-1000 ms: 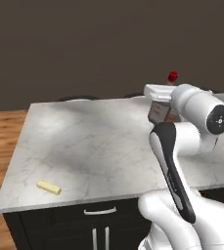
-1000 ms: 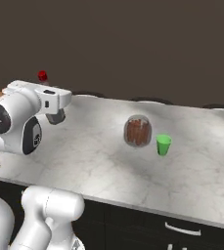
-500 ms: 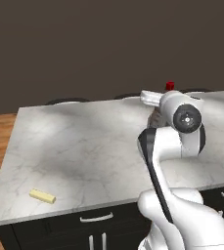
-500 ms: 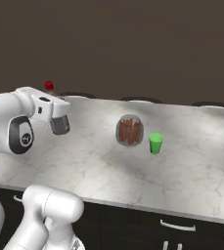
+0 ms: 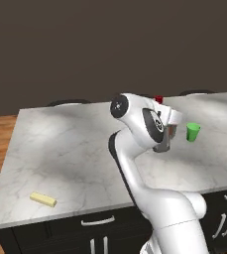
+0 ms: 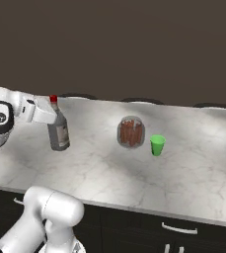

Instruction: Open the cabinet directly in front. Then move the liquor and the cup to the dining counter with the jar on it.

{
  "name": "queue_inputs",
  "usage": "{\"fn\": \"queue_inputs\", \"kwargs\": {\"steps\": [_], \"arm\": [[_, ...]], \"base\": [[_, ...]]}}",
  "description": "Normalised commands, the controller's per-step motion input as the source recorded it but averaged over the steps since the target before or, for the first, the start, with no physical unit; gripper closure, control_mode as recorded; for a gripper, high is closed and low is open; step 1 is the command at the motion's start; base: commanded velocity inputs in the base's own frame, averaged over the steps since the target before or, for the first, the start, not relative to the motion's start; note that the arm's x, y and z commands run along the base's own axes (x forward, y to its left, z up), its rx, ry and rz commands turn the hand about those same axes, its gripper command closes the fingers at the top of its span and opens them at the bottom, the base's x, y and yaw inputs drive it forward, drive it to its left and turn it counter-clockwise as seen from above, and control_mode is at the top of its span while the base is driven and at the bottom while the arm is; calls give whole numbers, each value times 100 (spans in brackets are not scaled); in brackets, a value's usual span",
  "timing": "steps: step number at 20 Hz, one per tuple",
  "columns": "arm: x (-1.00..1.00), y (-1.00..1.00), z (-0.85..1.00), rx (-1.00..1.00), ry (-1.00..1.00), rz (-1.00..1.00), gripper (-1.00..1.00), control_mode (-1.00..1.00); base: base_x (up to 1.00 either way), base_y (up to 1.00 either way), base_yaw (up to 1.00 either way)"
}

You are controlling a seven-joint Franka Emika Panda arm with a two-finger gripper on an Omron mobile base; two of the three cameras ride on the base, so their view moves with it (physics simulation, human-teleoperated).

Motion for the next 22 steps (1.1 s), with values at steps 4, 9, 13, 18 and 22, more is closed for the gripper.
{"fn": "queue_inputs", "kwargs": {"steps": [4,9,13,18,22], "arm": [[13,0,-3,0,0,0,100,-100],[89,0,-29,-2,0,0,100,-100],[100,0,-49,-2,0,0,100,-100],[100,0,-65,0,0,0,100,-100],[100,0,-57,0,2,0,100,-100]], "base": [[0,0,0],[0,0,0],[0,0,0],[0,0,0],[0,0,0]]}}
